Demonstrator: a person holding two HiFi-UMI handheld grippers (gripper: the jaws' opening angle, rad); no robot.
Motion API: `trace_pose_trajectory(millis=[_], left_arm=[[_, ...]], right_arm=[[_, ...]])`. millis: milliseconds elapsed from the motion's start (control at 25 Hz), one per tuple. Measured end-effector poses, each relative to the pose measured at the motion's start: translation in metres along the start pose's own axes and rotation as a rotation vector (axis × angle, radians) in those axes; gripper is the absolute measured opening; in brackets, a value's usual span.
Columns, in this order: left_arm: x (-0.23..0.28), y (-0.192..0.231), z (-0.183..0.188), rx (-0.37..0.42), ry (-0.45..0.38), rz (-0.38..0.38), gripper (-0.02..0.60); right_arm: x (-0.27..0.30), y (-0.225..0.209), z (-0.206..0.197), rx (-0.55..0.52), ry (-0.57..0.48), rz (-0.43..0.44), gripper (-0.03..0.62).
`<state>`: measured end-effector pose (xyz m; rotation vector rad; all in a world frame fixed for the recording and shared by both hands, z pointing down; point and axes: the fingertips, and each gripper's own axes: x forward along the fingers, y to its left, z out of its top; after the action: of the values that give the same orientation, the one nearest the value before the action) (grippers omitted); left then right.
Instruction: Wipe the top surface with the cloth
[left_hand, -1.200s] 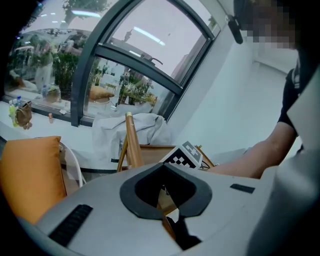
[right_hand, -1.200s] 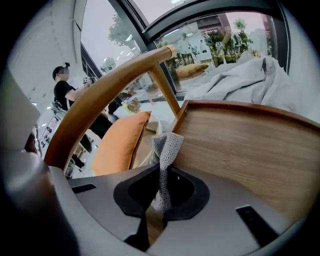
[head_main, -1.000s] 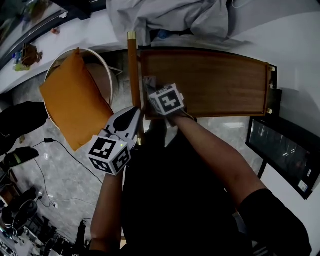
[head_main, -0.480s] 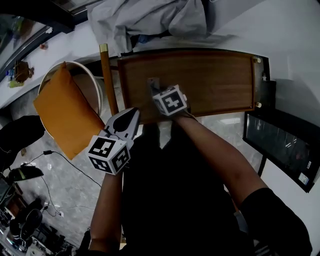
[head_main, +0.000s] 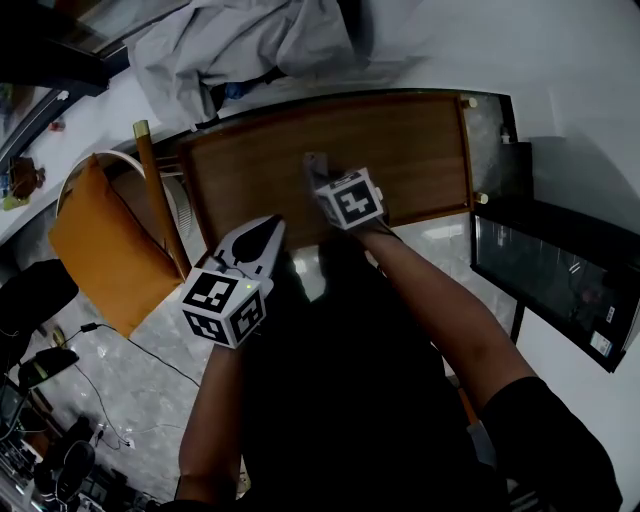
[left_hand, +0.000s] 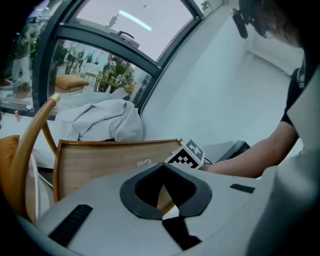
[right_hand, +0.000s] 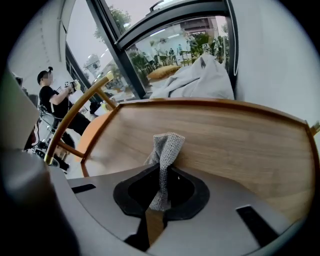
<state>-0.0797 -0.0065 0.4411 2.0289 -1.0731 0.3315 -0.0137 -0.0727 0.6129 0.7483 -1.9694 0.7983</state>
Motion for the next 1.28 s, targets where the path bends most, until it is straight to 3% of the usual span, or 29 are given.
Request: trace_pose_trajectory(millis=[680, 960, 1280], left_arm=[[0.104, -0.081, -0.002, 0.038, 0.059, -0.102, 0.011], [0.125, -0.099, 0.004, 0.072, 0.077, -0.137, 0.011], [0.125, -0.100, 0.013, 0.091, 0.072, -0.141, 0.012]], right_arm=[[-0.074, -0.168, -0.043, 0.108, -0.031, -0.147, 0.035], [-0.112, -0.238, -0.065, 0.173, -0.030, -0.286, 0.035], [-0.130, -0.265, -0.074, 0.142, 0.067, -0.427, 0.034]])
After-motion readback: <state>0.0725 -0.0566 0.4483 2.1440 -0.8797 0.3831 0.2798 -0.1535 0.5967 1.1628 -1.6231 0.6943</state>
